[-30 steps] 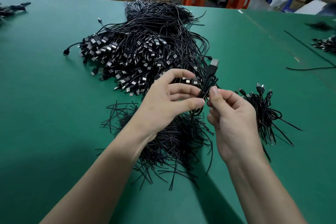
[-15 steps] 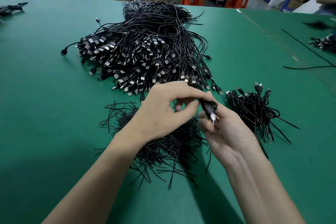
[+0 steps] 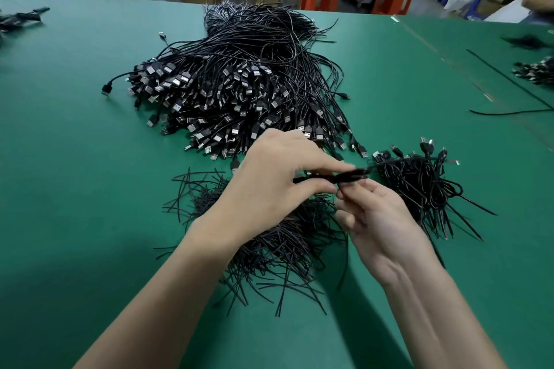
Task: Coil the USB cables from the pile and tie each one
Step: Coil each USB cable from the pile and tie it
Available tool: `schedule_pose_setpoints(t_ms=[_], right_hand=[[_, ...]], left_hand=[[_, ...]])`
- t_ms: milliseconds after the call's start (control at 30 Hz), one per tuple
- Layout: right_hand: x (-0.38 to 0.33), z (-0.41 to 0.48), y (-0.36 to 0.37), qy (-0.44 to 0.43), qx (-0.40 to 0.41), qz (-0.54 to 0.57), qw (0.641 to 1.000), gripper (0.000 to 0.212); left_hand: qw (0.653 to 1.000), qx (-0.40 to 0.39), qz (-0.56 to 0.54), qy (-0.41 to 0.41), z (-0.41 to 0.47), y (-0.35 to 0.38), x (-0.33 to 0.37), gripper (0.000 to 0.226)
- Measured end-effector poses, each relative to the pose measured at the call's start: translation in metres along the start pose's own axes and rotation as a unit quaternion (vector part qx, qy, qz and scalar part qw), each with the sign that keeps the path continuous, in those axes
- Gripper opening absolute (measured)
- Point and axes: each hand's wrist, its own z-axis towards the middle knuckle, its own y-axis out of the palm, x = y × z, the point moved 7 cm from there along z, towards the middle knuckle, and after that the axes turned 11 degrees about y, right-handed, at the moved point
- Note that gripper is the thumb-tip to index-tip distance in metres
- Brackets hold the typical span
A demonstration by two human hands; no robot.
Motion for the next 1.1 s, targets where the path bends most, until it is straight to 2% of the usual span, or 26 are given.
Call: schedule_pose_setpoints(t_ms=[133, 233, 400, 500, 533, 600, 633, 700, 767, 800, 867, 900, 967, 1033, 1100], right_hand=[[0.003, 0.003, -0.008, 0.05, -0.004, 0.053, 0.997, 0.04], [-0.002, 0.0, -0.005, 0.046, -0.039, -0.005, 0.998, 0.03], [-0.025, 0.0, -0.008, -0.017, -0.094, -0.135, 0.986, 0.018], [-0.04, 0.007, -0.022, -0.046, -0.04, -0.185, 0.981, 0.036], [-0.047, 0.01, -0.027, -0.073, -0.006, -0.211, 0.975, 0.034], [-0.065, 0.015, -0.034, -0.14, 0.071, -0.296, 0.942, 0.019], [-0.075, 0.016, -0.038, -0.172, 0.121, -0.355, 0.911, 0.015], [-0.094, 0.018, -0.045, -0.217, 0.223, -0.492, 0.813, 0.018], [-0.108, 0.019, -0.051, -0.213, 0.3, -0.605, 0.706, 0.032], [-0.111, 0.019, -0.055, -0.191, 0.325, -0.644, 0.665, 0.039], [-0.112, 0.017, -0.059, -0.141, 0.354, -0.692, 0.613, 0.046], [-0.111, 0.016, -0.059, -0.127, 0.355, -0.704, 0.602, 0.047], [-0.105, 0.015, -0.053, -0.122, 0.336, -0.712, 0.604, 0.047], [-0.098, 0.013, -0.043, -0.139, 0.302, -0.708, 0.623, 0.045], [-0.092, 0.013, -0.033, -0.161, 0.258, -0.691, 0.656, 0.041]], left_hand=[[0.994, -0.017, 0.076, 0.083, 0.004, 0.001, 0.013, 0.022], [0.983, 0.007, 0.124, 0.135, 0.006, 0.0, 0.021, 0.019], [0.995, 0.022, 0.056, 0.085, 0.01, 0.006, 0.007, 0.026], [0.998, -0.006, 0.01, 0.06, 0.016, 0.015, -0.008, 0.02], [0.999, -0.014, -0.002, 0.039, 0.019, 0.019, -0.014, 0.018], [0.998, -0.021, 0.04, -0.034, 0.026, 0.021, -0.038, 0.019], [0.992, -0.016, 0.097, -0.083, 0.028, 0.019, -0.055, 0.022], [0.958, -0.007, 0.225, -0.176, 0.032, 0.009, -0.09, 0.03], [0.92, -0.038, 0.302, -0.246, 0.036, 0.002, -0.121, 0.043], [0.907, -0.062, 0.317, -0.27, 0.039, 0.002, -0.134, 0.048], [0.891, -0.099, 0.327, -0.3, 0.044, 0.007, -0.153, 0.051], [0.885, -0.114, 0.328, -0.311, 0.047, 0.01, -0.161, 0.051], [0.877, -0.134, 0.324, -0.328, 0.049, 0.016, -0.172, 0.049], [0.87, -0.141, 0.325, -0.342, 0.048, 0.019, -0.178, 0.044], [0.862, -0.152, 0.331, -0.351, 0.045, 0.019, -0.183, 0.04]])
